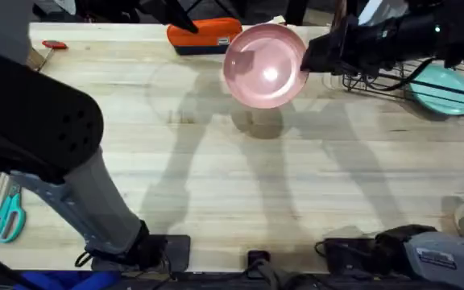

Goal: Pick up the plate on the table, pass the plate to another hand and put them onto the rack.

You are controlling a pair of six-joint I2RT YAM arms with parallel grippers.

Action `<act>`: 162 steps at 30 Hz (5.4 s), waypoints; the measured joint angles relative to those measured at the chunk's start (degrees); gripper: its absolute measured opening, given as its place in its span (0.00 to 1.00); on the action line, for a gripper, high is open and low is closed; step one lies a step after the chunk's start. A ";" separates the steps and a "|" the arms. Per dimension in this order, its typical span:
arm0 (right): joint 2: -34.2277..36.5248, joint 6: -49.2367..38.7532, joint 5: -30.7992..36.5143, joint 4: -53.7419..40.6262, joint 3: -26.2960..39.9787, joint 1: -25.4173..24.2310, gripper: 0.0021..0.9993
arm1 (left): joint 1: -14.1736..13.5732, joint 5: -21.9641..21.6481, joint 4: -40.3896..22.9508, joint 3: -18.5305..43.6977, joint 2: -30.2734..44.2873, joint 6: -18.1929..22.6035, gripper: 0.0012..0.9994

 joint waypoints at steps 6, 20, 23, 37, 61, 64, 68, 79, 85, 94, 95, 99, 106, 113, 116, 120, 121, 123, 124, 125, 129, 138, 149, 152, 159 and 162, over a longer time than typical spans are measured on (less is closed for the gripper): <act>0.02 -4.77 1.70 -0.01 0.00 0.00 0.03 | 1.11 -9.74 -1.75 3.91 -1.03 0.03 0.99; -0.21 -13.37 5.61 2.09 0.00 -6.49 0.03 | 1.12 -29.41 -2.38 6.99 -11.72 0.45 0.99; -1.09 -14.34 5.81 2.78 0.00 -8.97 0.03 | 1.12 -30.01 -2.95 6.98 -11.39 0.45 0.99; -8.77 -33.35 15.46 9.00 0.00 -14.49 0.03 | 1.12 -31.07 -2.93 6.98 -10.88 0.45 0.99; -9.27 -73.03 34.21 32.48 0.00 -23.74 0.03 | 1.12 -31.07 -2.93 6.98 -10.88 0.45 0.99; -8.36 -77.84 33.10 32.97 0.00 -25.18 0.03 | 1.12 -31.07 -2.95 6.98 -10.88 0.45 0.99; -5.68 -85.72 30.46 33.10 0.00 -26.17 0.03 | 1.12 -31.07 -2.93 6.98 -10.88 0.45 0.99; 3.51 -104.78 28.17 40.29 0.00 -26.49 0.03 | 1.12 -31.07 -2.93 6.98 -10.88 0.45 0.99; 7.89 -110.21 25.82 42.55 0.00 -26.83 0.03 | 1.12 -31.07 -2.93 6.98 -10.88 0.46 0.99; 12.89 -113.19 23.21 44.75 0.00 -28.13 0.03 | 1.12 -31.07 -2.93 6.98 -10.88 0.45 0.99; 13.19 -113.62 22.91 44.85 0.00 -28.26 0.03 | 1.12 -31.07 -2.93 6.98 -10.88 0.45 0.99; 14.25 -115.66 21.88 45.26 0.00 -28.48 0.03 | 1.12 -31.07 -2.93 6.98 -10.88 0.45 0.99; 16.17 -118.57 20.94 45.43 0.00 -28.81 0.03 | 1.12 -31.07 -2.92 6.98 -10.88 0.45 0.99; 17.81 -120.09 19.73 45.90 0.00 -29.32 0.03 | 1.12 -31.09 -2.93 6.98 -10.88 0.45 0.99; 18.69 -120.23 19.23 46.04 0.00 -29.48 0.03 | 1.12 -31.07 -2.93 6.98 -10.88 0.45 0.99; 19.79 -120.25 18.60 46.09 0.00 -29.49 0.03 | 1.12 -31.07 -2.93 6.98 -10.88 0.45 0.99; 19.96 -120.26 18.52 46.09 0.00 -29.49 0.03 | 1.12 -31.08 -2.93 6.98 -10.88 0.45 0.99; 20.09 -120.23 18.44 46.00 0.00 -29.49 0.03 | 1.12 -31.07 -2.93 6.98 -10.88 0.45 0.99; 20.09 -120.26 18.35 45.84 0.00 -29.49 0.03 | 1.12 -31.07 -2.93 6.98 -10.88 0.45 0.99; 20.09 -120.24 18.31 45.60 0.00 -29.49 0.03 | 1.12 -31.07 -2.92 6.98 -10.88 0.45 0.99; 20.25 -120.24 18.27 43.87 0.00 -29.49 0.03 | 1.12 -31.07 -2.93 6.98 -10.88 0.45 0.99; 21.84 -120.44 17.98 43.66 0.00 -29.49 0.10 | 1.12 -31.07 -2.93 6.98 -10.88 0.45 0.99; 21.84 -120.65 18.09 43.98 0.00 -29.49 0.22 | 1.12 -31.07 -2.93 6.98 -10.88 0.45 0.99; 21.84 -120.64 18.17 44.39 0.00 -29.49 0.23 | 1.12 -31.07 -2.93 6.98 -10.88 0.45 0.99; 21.84 -120.64 19.04 45.71 0.00 -29.49 0.26 | 1.12 -31.07 -2.93 6.98 -10.88 0.45 0.99; 21.81 -120.63 19.21 45.71 0.00 -29.49 0.26 | 1.12 -31.07 -2.93 6.98 -10.88 0.45 0.99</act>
